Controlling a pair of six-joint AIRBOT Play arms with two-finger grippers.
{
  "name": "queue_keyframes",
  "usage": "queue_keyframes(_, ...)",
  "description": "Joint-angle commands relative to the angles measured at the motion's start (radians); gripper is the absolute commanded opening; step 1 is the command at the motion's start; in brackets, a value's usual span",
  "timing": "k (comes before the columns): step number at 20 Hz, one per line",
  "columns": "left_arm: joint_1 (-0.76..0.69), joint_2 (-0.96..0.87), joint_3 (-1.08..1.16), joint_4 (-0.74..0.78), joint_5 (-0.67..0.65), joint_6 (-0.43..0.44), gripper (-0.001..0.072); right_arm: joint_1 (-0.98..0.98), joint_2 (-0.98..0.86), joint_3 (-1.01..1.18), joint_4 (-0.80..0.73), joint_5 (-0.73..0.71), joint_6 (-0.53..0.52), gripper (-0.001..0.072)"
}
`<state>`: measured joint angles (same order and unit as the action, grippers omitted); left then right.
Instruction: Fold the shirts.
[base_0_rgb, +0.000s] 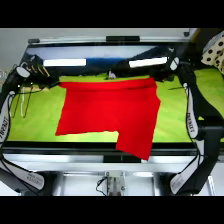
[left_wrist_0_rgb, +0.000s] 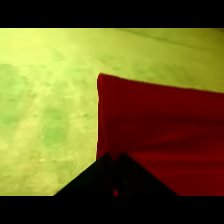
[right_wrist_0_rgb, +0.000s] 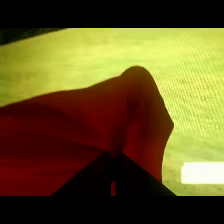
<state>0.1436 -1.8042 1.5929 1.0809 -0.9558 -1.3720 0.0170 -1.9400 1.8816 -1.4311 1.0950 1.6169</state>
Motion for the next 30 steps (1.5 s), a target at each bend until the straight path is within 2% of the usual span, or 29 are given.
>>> queue_keyframes(1,0.020,-0.026,0.008,0.004,-0.280,0.053,0.0036,0.000,0.014,0.000,-0.066,0.335,-0.053,0.0071)
queue_keyframes(3,0.023,-0.032,0.004,0.012,-0.346,0.055,0.0036,0.000,0.010,-0.014,-0.054,0.394,-0.048,0.0072)
queue_keyframes(8,0.022,-0.067,-0.026,0.011,-0.339,0.039,0.0036,0.027,0.009,-0.111,-0.026,0.273,0.047,0.0071)
queue_keyframes(15,0.066,-0.075,0.035,0.011,-0.373,0.055,0.0036,0.027,0.024,-0.114,-0.102,0.274,0.042,0.0072)
queue_keyframes(22,0.070,-0.118,0.038,-0.010,-0.408,0.051,0.0036,-0.006,0.023,-0.116,-0.087,0.289,0.073,0.0071)
queue_keyframes(23,0.066,-0.122,0.038,-0.024,-0.407,0.051,0.0038,0.000,0.019,-0.117,-0.082,0.290,0.073,0.0079)
queue_keyframes(24,0.062,-0.125,0.038,-0.045,-0.407,0.051,0.0048,0.005,0.019,-0.122,-0.067,0.289,0.073,0.0169)
queue_keyframes(25,0.061,-0.124,0.039,-0.066,-0.408,0.051,0.0157,0.007,0.021,-0.122,-0.053,0.294,0.069,0.0372)
queue_keyframes(26,0.064,-0.123,0.046,-0.086,-0.419,0.051,0.0371,0.007,0.029,-0.121,-0.042,0.321,0.047,0.0469)
queue_keyframes(27,0.071,-0.121,0.061,-0.086,-0.445,0.040,0.0440,0.006,0.045,-0.121,-0.051,0.362,0.026,0.0469)
queue_keyframes(30,0.118,-0.113,0.140,-0.085,-0.607,0.014,0.0439,-0.019,0.134,-0.122,-0.172,0.550,-0.042,0.0469)
